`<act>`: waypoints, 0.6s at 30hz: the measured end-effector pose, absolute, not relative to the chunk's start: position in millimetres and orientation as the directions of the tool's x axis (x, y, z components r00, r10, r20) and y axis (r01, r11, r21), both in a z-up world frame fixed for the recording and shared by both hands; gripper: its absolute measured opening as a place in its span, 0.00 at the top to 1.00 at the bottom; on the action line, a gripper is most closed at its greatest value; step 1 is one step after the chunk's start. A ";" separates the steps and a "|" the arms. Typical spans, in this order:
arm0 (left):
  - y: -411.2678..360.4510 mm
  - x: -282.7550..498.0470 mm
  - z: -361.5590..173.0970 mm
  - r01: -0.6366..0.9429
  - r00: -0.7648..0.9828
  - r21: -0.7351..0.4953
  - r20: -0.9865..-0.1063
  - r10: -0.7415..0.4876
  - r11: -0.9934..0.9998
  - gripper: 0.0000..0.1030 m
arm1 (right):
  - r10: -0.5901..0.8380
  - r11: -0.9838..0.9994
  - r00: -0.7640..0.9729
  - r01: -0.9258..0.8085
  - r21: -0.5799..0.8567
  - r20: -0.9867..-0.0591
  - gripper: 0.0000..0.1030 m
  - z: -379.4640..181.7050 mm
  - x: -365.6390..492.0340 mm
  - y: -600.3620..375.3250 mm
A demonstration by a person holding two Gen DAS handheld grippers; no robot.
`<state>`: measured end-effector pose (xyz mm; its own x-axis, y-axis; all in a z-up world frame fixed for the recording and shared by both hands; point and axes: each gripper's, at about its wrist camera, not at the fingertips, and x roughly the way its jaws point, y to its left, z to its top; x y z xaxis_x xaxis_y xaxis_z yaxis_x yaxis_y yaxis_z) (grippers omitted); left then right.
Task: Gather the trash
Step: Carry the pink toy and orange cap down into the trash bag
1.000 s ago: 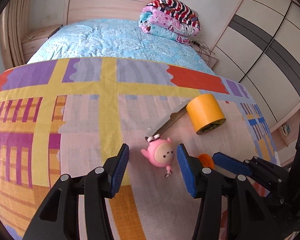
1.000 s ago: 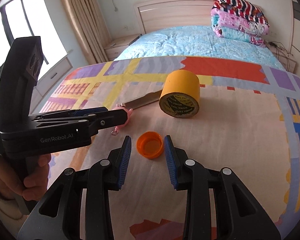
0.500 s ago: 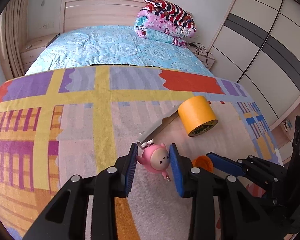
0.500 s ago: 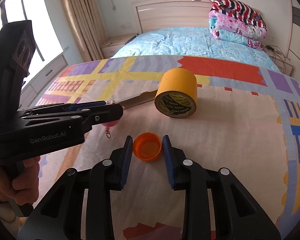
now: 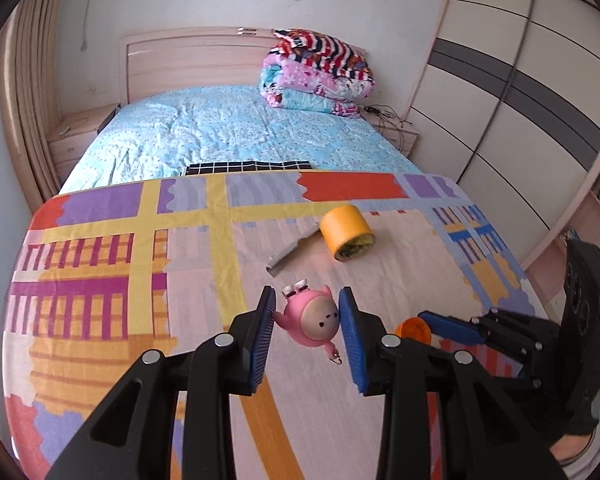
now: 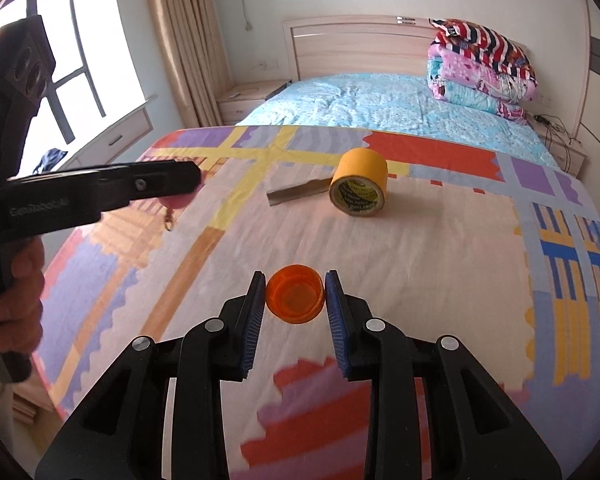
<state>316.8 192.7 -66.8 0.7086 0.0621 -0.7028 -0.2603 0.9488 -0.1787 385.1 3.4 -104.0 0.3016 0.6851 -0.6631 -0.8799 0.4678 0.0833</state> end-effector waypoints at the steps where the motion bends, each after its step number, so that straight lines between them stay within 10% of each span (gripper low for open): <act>1: 188.5 310.0 -64.7 -0.257 0.711 -0.172 -0.700 0.066 0.951 0.69 | 0.686 0.464 0.301 -0.882 0.080 -0.662 0.70 -103.9 381.5 -0.4; 18: 105.1 187.0 -52.6 -0.145 0.764 -0.148 -0.645 0.016 0.978 0.69 | 0.735 0.378 0.300 -0.926 0.000 -0.608 0.70 -84.1 290.7 -99.8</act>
<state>187.0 105.1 -52.6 0.7640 0.0157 -0.6450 -0.1446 0.9784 -0.1475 290.7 -99.8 -84.1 0.2998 0.7349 -0.6083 -0.9259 0.3778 0.0002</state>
